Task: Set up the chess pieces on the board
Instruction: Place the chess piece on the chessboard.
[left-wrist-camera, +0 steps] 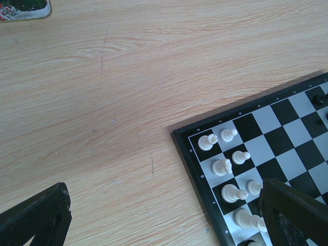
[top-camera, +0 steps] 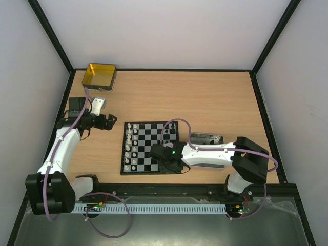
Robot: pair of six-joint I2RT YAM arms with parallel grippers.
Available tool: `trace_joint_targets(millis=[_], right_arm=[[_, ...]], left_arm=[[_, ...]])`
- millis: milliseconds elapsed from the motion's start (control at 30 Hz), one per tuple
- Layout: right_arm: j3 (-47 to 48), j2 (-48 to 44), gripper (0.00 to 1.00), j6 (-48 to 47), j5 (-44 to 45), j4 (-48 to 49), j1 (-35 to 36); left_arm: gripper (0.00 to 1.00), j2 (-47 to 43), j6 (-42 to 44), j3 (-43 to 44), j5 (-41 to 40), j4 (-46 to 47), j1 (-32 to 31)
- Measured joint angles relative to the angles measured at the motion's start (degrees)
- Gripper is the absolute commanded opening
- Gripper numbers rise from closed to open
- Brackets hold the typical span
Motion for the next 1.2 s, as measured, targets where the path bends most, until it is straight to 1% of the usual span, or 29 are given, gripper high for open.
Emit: trace_joint_targets(millis=[800, 833, 900, 967, 1200], right_arm=[[0.0, 0.0, 0.12, 0.0, 0.0, 0.0, -1.5], [0.0, 0.0, 0.13, 0.0, 0.0, 0.0, -1.6], [0.0, 0.0, 0.21, 0.0, 0.0, 0.0, -1.6], [0.0, 0.0, 0.24, -0.1, -0.1, 0.0, -1.6], [-0.3, 0.0, 0.26, -0.3, -0.4, 0.1, -1.6]], left_arm=[[0.99, 0.0, 0.0, 0.0, 0.0, 0.0, 0.0], [0.99, 0.1, 0.0, 0.0, 0.0, 0.0, 0.0], [1.0, 0.1, 0.0, 0.0, 0.0, 0.0, -0.1], [0.99, 0.3, 0.0, 0.0, 0.0, 0.0, -0.1], [0.99, 0.4, 0.0, 0.0, 0.0, 0.0, -0.1]])
